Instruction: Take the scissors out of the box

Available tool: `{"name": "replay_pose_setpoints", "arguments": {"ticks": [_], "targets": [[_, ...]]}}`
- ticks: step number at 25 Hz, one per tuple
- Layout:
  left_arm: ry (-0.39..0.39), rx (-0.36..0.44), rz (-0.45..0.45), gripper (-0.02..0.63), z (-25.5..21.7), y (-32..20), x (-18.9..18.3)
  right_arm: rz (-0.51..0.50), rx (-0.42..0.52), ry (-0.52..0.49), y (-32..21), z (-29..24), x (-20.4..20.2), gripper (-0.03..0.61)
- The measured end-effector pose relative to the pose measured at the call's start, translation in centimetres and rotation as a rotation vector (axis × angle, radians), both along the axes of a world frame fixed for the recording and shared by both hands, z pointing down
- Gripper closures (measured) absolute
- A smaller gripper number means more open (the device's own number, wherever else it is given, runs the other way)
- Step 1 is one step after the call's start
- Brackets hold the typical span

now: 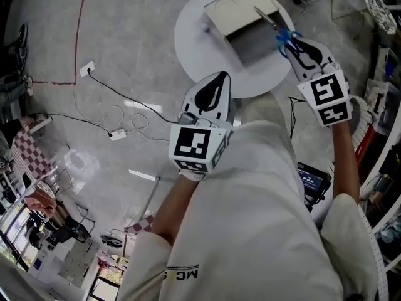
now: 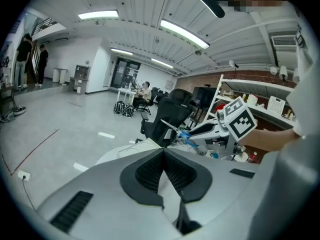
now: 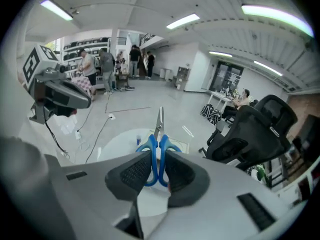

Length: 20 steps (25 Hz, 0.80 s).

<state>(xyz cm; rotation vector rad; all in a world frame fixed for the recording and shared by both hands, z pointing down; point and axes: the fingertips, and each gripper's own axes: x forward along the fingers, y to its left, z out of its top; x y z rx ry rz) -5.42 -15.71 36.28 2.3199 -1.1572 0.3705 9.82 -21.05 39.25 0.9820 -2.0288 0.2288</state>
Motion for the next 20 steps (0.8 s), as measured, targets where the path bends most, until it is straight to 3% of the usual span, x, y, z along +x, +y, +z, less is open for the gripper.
{"name": "replay_pose_setpoints", "arguments": {"ticks": [7,20], "targets": [[0.022,0.062,-0.002,0.603,-3.3,0.4,-0.8,0.122,0.126,-0.199,2.2,-6.8,-0.9,0.431],[0.051,0.144,0.002,0.603,-7.1,0.5,0.2,0.238,0.316,-0.335,5.9,-12.9,1.7,0.432]]}}
